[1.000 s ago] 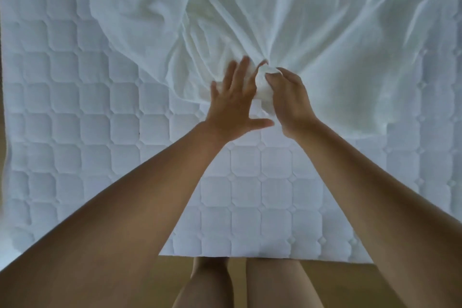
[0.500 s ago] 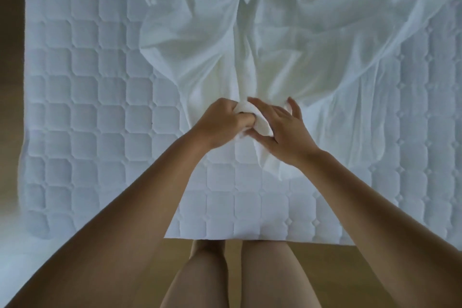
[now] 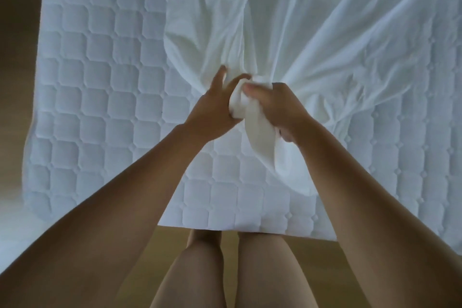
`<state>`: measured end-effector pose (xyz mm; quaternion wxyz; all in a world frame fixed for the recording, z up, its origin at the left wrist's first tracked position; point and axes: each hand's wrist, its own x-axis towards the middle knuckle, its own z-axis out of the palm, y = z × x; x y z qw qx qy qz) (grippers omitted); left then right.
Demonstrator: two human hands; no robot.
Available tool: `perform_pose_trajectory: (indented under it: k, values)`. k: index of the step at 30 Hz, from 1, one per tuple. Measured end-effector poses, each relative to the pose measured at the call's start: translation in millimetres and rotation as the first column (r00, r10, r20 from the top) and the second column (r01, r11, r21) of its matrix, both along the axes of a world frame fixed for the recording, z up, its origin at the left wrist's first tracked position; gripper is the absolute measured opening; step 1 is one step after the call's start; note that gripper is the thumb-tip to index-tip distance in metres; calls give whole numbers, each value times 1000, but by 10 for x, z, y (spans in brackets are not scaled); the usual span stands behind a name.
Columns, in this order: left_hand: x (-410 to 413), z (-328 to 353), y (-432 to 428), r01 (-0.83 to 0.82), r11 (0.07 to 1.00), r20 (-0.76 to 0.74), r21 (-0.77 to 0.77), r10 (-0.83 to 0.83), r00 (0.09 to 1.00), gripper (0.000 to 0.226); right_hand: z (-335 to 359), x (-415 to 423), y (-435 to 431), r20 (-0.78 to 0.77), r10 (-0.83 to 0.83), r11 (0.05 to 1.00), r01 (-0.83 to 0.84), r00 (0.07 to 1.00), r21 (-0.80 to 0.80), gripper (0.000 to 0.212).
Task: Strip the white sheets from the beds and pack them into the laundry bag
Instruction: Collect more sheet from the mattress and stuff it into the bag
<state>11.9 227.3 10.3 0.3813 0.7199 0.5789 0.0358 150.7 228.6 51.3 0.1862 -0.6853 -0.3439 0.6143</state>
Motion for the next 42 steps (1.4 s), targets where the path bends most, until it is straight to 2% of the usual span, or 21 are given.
perform_pose_trajectory:
  k: [1, 3, 6, 8, 11, 14, 16, 18, 20, 22, 23, 25, 27, 29, 31, 34, 35, 37, 39, 41, 42]
  values:
    - [50, 16, 15, -62, 998, 85, -30, 64, 994, 44, -59, -4, -32, 41, -89, 996, 90, 995, -6, 31]
    - [114, 57, 54, -113, 992, 103, -62, 119, 988, 23, -187, -2, -201, 182, -225, 973, 212, 957, 89, 37]
    - [97, 140, 52, -94, 989, 67, -114, 102, 993, 18, -236, 75, -542, 373, -259, 894, 75, 891, 441, 54]
    - [107, 199, -46, -2, 988, 22, -152, 6, 1000, 18, -227, 121, -661, 433, -115, 822, -160, 894, 547, 61]
    - [149, 242, -307, 164, 964, -5, -209, -169, 986, 11, -191, 143, -687, 517, 300, 733, -540, 802, 413, 77]
    - [73, 231, -383, 166, 931, -2, -325, -176, 984, 8, -276, 216, -696, 534, 567, 610, -755, 627, 239, 84]
    - [-25, 203, -400, 93, 881, 13, -465, -99, 995, 6, -349, 192, -747, 559, 616, 559, -808, 556, 188, 79]
    - [-120, 169, -482, 20, 782, 74, -623, 34, 997, 8, -460, 92, -848, 610, 498, 607, -750, 617, 263, 56]
    - [-197, 131, -635, -34, 706, 104, -707, 151, 983, 11, -508, -53, -946, 607, 405, 679, -669, 684, 301, 42]
    - [-261, 62, -808, -106, 661, 83, -743, 248, 965, 10, -514, -187, -1026, 599, 487, 717, -682, 636, 141, 42]
    - [-284, 30, -884, -138, 666, 70, -733, 276, 959, 8, -528, -237, -1040, 591, 544, 714, -698, 595, 46, 43]
    - [-350, -52, -1004, -202, 769, -11, -606, 246, 969, 20, -585, -294, -1004, 601, 584, 710, -703, 546, -52, 45]
    - [-448, -92, -1024, -268, 900, -110, -345, 244, 963, 56, -633, -343, -882, 608, 540, 772, -630, 581, -84, 45]
    - [-553, -147, -940, -278, 955, -177, -103, 258, 950, 88, -693, -374, -759, 595, 482, 835, -542, 643, -92, 43]
    - [-631, -247, -763, -255, 962, -229, -96, 228, 946, 115, -744, -400, -697, 572, 412, 893, -440, 709, -97, 34]
    - [-594, -444, -479, -205, 921, -141, -330, 167, 976, 129, -809, -428, -689, 541, 234, 968, -248, 808, -48, 17]
    - [-528, -485, -422, -161, 924, -84, -348, 140, 987, 120, -811, -429, -708, 546, 212, 967, -253, 811, -1, 24]
    - [-343, -495, -371, -21, 955, -27, -297, 14, 1000, 68, -775, -419, -696, 622, 286, 885, -450, 729, 121, 52]
    - [-186, -454, -358, 131, 950, -16, -284, -141, 990, 25, -701, -372, -595, 695, 460, 695, -711, 552, 106, 75]
    - [-137, -403, -310, 277, 909, -12, -312, -295, 955, 8, -689, -236, -468, 714, 611, 509, -860, 343, -23, 73]
    - [-141, -364, -266, 318, 888, -23, -333, -345, 938, 10, -702, -146, -422, 716, 647, 451, -889, 261, -83, 64]
